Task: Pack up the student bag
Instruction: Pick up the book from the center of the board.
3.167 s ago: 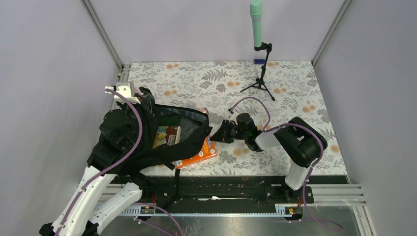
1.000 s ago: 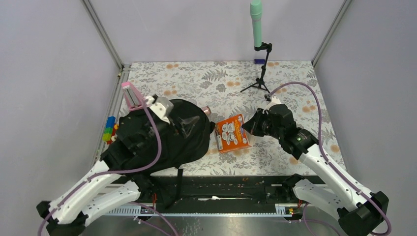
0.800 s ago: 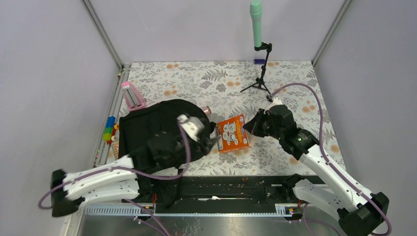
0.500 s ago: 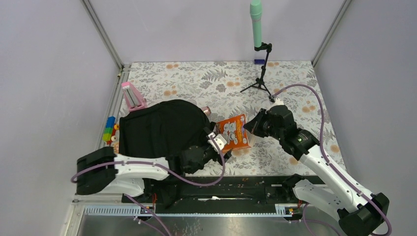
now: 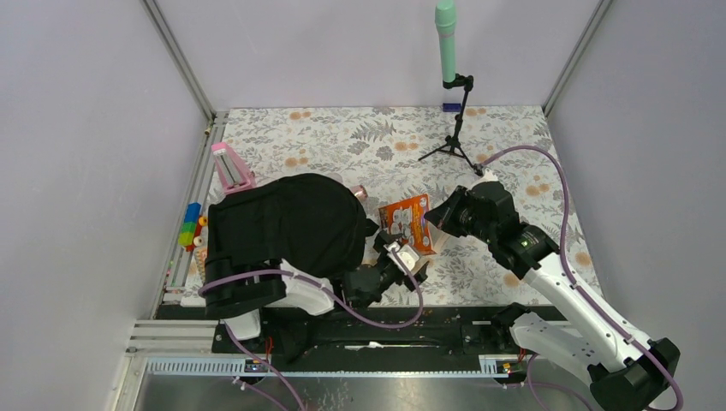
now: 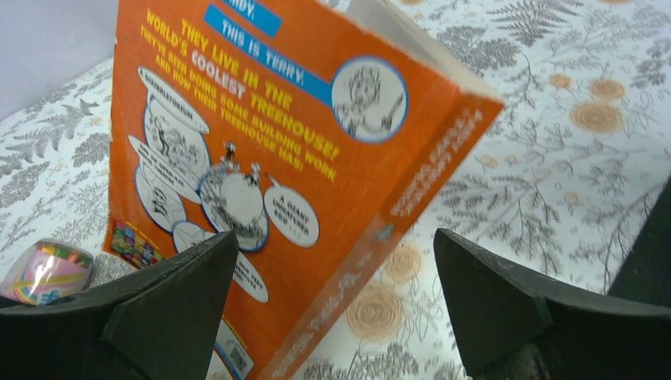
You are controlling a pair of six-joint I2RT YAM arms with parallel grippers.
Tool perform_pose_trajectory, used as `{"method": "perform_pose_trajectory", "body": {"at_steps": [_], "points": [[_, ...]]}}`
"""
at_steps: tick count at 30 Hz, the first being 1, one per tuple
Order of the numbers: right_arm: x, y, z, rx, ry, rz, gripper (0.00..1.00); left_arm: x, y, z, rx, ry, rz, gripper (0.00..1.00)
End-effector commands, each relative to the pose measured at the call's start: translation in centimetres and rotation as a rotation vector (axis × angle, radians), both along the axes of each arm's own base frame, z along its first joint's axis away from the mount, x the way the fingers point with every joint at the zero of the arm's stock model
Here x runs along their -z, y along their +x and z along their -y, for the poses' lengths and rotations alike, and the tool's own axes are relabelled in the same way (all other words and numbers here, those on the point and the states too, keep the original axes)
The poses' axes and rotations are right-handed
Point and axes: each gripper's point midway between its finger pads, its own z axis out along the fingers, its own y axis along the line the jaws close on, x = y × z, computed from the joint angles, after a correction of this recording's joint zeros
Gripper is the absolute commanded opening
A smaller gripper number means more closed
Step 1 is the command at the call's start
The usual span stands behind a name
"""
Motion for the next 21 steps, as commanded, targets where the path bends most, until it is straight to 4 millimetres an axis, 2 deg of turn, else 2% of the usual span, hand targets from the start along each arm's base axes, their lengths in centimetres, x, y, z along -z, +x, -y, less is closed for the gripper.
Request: {"method": "perform_pose_trajectory", "body": {"at_steps": [1, 5, 9, 11, 16, 21], "points": [[-5.2, 1.0, -0.6, 0.022, 0.12, 0.118, 0.0, -3.6, 2.0, 1.8, -0.111, -0.127, 0.043, 0.99], [-5.0, 0.9, -0.7, 0.025, 0.128, 0.109, 0.0, -2.5, 3.6, 2.0, -0.213, -0.076, 0.064, 0.99], [-4.9, 0.8, -0.6, 0.031, 0.144, 0.108, 0.0, -2.8, 4.8, 0.9, -0.312, -0.088, 0.113, 0.95], [-4.8, 0.8, -0.6, 0.034, 0.147, 0.105, 0.0, -3.1, 4.9, 0.7, -0.326, -0.097, 0.138, 0.84], [-4.2, 0.8, -0.8, 0.03, 0.14, 0.091, 0.0, -3.6, 4.9, 0.5, -0.33, -0.11, 0.157, 0.46], [-3.7, 0.9, -0.6, 0.024, 0.109, 0.098, 0.0, -5.3, 4.4, -0.8, -0.324, -0.144, 0.165, 0.08]]}}
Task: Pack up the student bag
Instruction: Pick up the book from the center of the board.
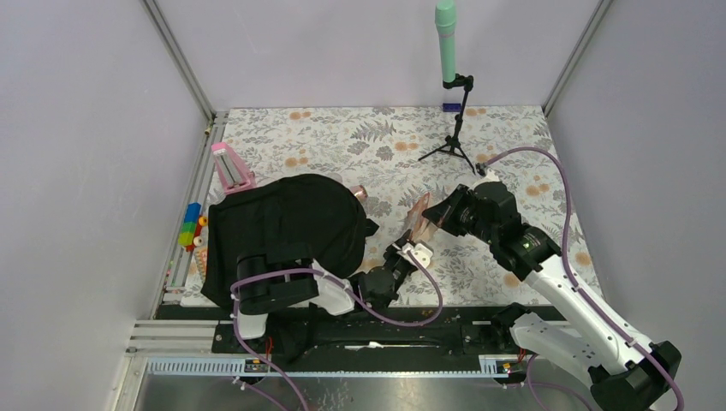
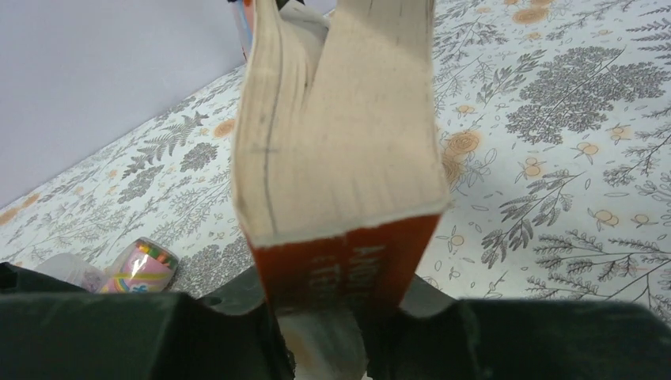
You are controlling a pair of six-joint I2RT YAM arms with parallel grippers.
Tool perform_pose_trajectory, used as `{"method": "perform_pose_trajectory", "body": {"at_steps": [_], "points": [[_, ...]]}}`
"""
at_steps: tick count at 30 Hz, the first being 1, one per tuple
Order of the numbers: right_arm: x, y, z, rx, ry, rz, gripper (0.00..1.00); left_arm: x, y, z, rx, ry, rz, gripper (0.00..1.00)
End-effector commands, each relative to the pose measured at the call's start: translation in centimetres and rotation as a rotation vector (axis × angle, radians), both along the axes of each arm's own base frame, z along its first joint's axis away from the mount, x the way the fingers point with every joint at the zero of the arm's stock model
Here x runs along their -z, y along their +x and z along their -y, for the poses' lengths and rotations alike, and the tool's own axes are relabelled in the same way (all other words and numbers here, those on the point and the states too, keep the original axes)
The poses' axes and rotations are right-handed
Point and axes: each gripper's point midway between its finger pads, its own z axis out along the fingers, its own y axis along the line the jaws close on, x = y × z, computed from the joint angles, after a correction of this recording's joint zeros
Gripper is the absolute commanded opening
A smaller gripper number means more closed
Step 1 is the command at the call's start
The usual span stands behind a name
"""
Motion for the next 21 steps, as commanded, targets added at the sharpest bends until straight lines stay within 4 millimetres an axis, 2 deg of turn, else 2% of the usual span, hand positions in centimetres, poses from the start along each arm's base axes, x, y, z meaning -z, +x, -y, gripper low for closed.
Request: {"method": "perform_pose_trajectory", "body": {"at_steps": [1, 2, 4, 5, 7, 9, 10, 11, 16, 19, 21], "points": [[-2.5, 0.7, -0.2, -0.005, 0.03, 0.1, 0.0, -5.2, 0.0, -1.8, -0.032, -0.178, 0.038, 0.01], [-2.5, 0.7, 0.0, -0.008, 0.015, 0.105, 0.07, -5.8, -0.2, -2.2, -0.02, -0.186, 0.042, 0.0], [-2.6, 0.6, 0.6, -0.012, -0.032, 0.124, 0.34, -7.2, -0.9, -2.8, 0.023, -0.193, 0.045, 0.0], [-2.8, 0.5, 1.1, -0.006, -0.056, 0.14, 0.48, -8.6, -1.4, -3.1, 0.055, -0.209, 0.043, 0.0], [-4.0, 0.3, 1.9, -0.001, -0.095, 0.184, 0.64, -9.7, -2.5, -3.0, 0.138, -0.199, 0.011, 0.0], [-5.2, 0.0, 2.9, 0.002, -0.142, 0.22, 0.77, -9.8, -3.8, -2.8, 0.226, -0.156, -0.054, 0.0], [-5.7, -0.1, 3.6, 0.017, -0.166, 0.231, 0.92, -10.1, -4.3, -2.8, 0.266, -0.153, -0.09, 0.0], [-6.3, -0.4, 4.1, 0.026, -0.182, 0.243, 0.98, -10.4, -4.8, -3.1, 0.294, -0.156, -0.126, 0.0], [-8.9, -2.0, 5.3, -0.008, -0.212, 0.35, 1.0, -11.8, -5.9, -5.8, 0.372, -0.178, -0.313, 0.0], [-10.2, -3.3, 4.6, -0.093, -0.187, 0.436, 1.0, -13.1, -7.1, -7.6, 0.417, -0.196, -0.417, 0.0], [-12.1, -4.7, 3.1, -0.202, -0.129, 0.557, 1.0, -14.4, -7.9, -8.9, 0.441, -0.23, -0.468, 0.0]]}}
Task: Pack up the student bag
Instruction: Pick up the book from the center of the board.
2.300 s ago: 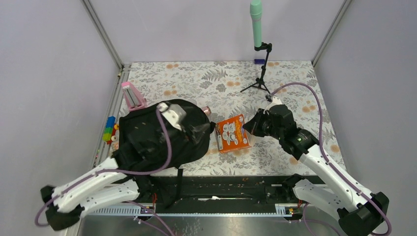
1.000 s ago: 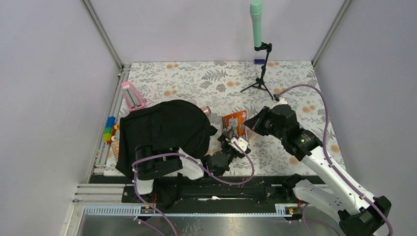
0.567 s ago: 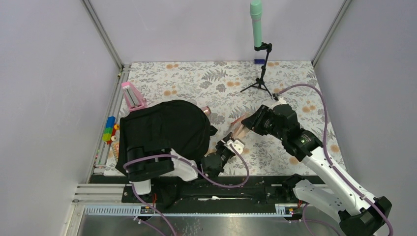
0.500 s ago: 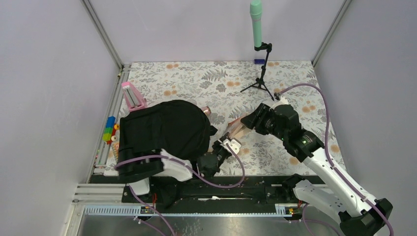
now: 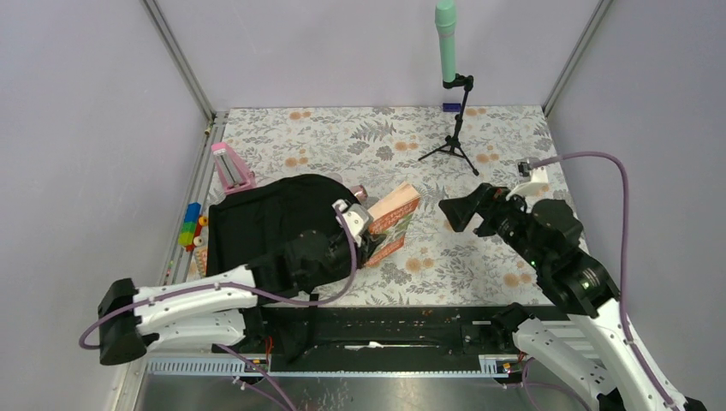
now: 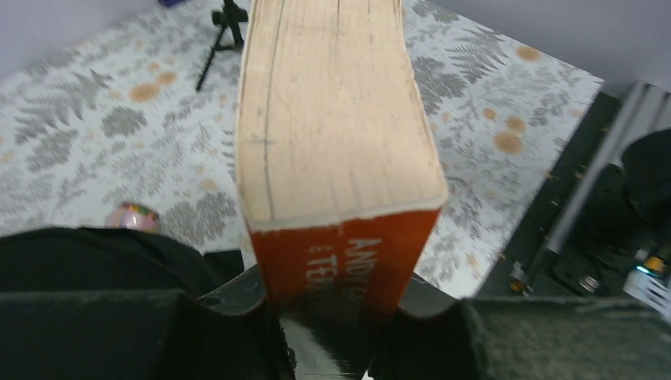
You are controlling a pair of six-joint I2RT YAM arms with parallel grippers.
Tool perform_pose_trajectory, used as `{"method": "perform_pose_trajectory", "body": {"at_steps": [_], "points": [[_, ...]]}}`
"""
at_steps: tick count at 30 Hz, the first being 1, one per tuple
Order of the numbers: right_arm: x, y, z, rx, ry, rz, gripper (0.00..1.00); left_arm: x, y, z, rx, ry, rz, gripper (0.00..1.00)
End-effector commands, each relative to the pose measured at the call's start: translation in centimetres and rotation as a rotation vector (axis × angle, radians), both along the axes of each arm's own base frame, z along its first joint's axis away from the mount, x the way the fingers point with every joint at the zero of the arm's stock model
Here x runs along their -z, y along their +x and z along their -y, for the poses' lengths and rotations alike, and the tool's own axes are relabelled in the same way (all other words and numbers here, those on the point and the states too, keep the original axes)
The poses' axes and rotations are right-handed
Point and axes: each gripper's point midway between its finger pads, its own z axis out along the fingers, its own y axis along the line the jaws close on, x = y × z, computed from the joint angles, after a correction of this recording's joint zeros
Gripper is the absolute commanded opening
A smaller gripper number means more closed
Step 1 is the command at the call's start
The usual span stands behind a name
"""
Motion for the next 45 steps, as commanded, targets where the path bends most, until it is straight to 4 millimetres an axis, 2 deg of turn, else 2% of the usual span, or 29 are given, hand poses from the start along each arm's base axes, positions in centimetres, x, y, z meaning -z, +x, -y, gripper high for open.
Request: {"method": "perform_pose_trajectory", "body": {"at_steps": [1, 3, 6, 10, 15, 21, 28, 32, 33, 37, 38, 39, 40, 42, 43, 44, 45], "points": [[-3.3, -2.7, -2.2, -0.241, 0.009, 0.219, 1.0, -4.7, -3.5, -1.8, 0.138, -0.127, -0.189, 0.0], [-4.2, -4.5, -3.9, -0.386, 0.045, 0.305, 1.0, -6.0, -4.0, -2.9, 0.157, -0.167, -0.245, 0.0], [-4.0, -5.9, -6.1, -0.556, 0.081, 0.352, 1.0, -8.2, -4.7, -3.9, 0.218, -0.233, -0.289, 0.0], [-2.6, -6.2, -8.6, -0.711, 0.119, 0.297, 1.0, -11.1, -5.0, -4.2, 0.314, -0.323, -0.326, 0.0], [-2.6, -5.3, -10.4, -0.762, 0.199, 0.296, 1.0, -13.8, -6.0, -4.0, 0.495, -0.338, -0.33, 0.0], [-2.1, -4.7, -11.8, -0.826, 0.25, 0.277, 1.0, -15.6, -7.7, -4.4, 0.703, -0.37, -0.308, 0.0], [-3.9, -5.5, -13.3, -0.965, 0.371, 0.263, 0.98, -14.8, -6.9, -4.3, 0.773, -0.35, -0.264, 0.0], [-4.7, -6.9, -13.4, -1.045, 0.438, 0.229, 0.78, -14.3, -6.1, -4.2, 0.742, -0.335, -0.236, 0.0], [-4.7, -7.0, -13.4, -1.048, 0.444, 0.22, 0.71, -14.0, -5.9, -4.2, 0.728, -0.333, -0.233, 0.0], [-4.1, -6.8, -13.2, -1.006, 0.434, 0.193, 0.27, -13.4, -5.0, -4.1, 0.681, -0.336, -0.24, 0.0], [-3.9, -6.5, -13.1, -0.977, 0.425, 0.182, 0.13, -13.2, -4.6, -4.0, 0.663, -0.332, -0.245, 0.0], [-3.6, -5.8, -13.0, -0.925, 0.409, 0.173, 0.02, -13.0, -4.2, -4.0, 0.635, -0.323, -0.251, 0.04], [-2.7, -5.1, -12.7, -0.864, 0.365, 0.15, 0.0, -12.7, -3.6, -4.1, 0.6, -0.308, -0.249, 0.19], [-1.9, -3.3, -11.4, -0.698, 0.286, 0.147, 0.0, -11.8, -2.1, -4.5, 0.5, -0.266, -0.244, 0.6], [-1.1, -2.2, -10.5, -0.599, 0.241, 0.133, 0.0, -11.1, -1.0, -4.8, 0.425, -0.244, -0.248, 0.74], [-0.3, -1.0, -9.2, -0.485, 0.198, 0.116, 0.0, -10.0, 0.2, -5.4, 0.341, -0.208, -0.256, 0.83], [0.3, 0.2, -7.9, -0.384, 0.159, 0.109, 0.0, -9.4, 1.5, -6.0, 0.255, -0.191, -0.25, 0.87]]}}
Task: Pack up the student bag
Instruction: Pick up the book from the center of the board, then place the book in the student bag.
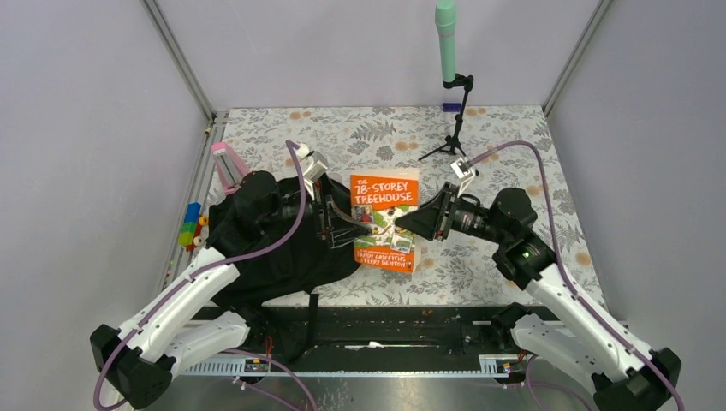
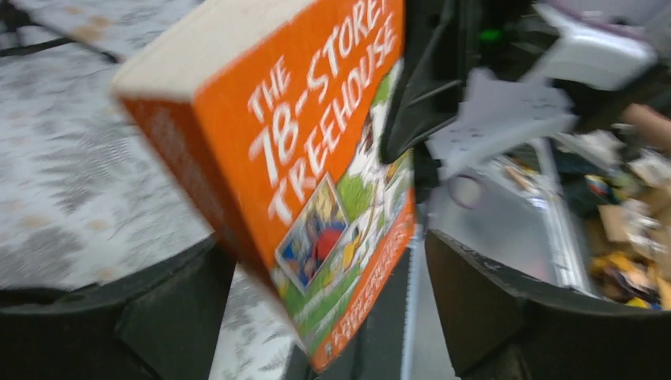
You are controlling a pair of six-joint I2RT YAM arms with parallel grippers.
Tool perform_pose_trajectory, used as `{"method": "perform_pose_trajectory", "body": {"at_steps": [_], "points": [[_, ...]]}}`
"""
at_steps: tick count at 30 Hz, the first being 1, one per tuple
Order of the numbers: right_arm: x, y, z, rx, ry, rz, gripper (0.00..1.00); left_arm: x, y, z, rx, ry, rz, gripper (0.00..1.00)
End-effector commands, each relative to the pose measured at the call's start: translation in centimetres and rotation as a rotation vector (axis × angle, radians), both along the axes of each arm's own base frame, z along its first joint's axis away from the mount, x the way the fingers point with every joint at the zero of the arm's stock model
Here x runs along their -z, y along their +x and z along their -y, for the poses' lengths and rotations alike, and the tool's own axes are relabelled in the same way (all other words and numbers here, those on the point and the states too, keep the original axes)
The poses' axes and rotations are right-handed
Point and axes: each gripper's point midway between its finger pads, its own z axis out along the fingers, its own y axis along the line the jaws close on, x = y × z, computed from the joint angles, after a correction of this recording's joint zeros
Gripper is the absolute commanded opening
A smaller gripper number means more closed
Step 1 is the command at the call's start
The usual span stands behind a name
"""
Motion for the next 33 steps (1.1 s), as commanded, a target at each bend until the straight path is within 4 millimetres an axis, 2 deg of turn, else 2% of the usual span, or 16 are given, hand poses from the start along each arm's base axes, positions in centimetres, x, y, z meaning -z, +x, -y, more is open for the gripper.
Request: {"method": "perform_pose_trajectory", "body": {"at_steps": [1, 4, 7, 10, 14, 16, 20, 23, 28, 31, 33], "points": [[1.9, 6.0, 5.8, 0.523, -0.189, -0.012, 0.0, 1.1, 5.5, -2.8, -0.356, 0.151, 0.086, 0.91], [3.2, 7.3, 8.4, 0.679, -0.286, -0.044, 0.0, 4.2, 8.0, -4.9, -0.519, 0.297, 0.039, 0.96], [4.8, 8.3, 10.8, 0.813, -0.367, -0.087, 0.0, 7.4, 8.8, -5.6, -0.566, 0.404, -0.017, 0.97], [6.0, 8.6, 12.3, 0.893, -0.404, -0.111, 0.0, 10.5, 9.0, -5.6, -0.593, 0.522, -0.069, 0.97], [7.0, 8.3, 13.0, 0.916, -0.419, -0.128, 0.0, 12.6, 8.5, -3.9, -0.584, 0.619, -0.068, 0.99], [7.4, 8.1, 13.0, 0.913, -0.417, -0.138, 0.0, 13.4, 8.9, -3.6, -0.609, 0.682, -0.054, 0.99], [8.1, 7.8, 12.9, 0.904, -0.412, -0.157, 0.0, 15.9, 9.3, -4.1, -0.646, 0.875, -0.023, 0.99], [8.4, 7.6, 12.9, 0.901, -0.411, -0.162, 0.0, 16.9, 9.6, -4.7, -0.681, 0.978, 0.029, 0.96], [8.6, 7.5, 12.9, 0.894, -0.417, -0.159, 0.0, 17.6, 10.0, -5.4, -0.715, 1.041, 0.052, 0.8], [8.7, 7.6, 12.7, 0.888, -0.421, -0.161, 0.0, 17.5, 10.0, -5.6, -0.72, 1.047, 0.052, 0.67], [8.7, 7.6, 12.6, 0.883, -0.423, -0.163, 0.0, 17.0, 10.0, -5.5, -0.728, 1.023, 0.052, 0.65]]}}
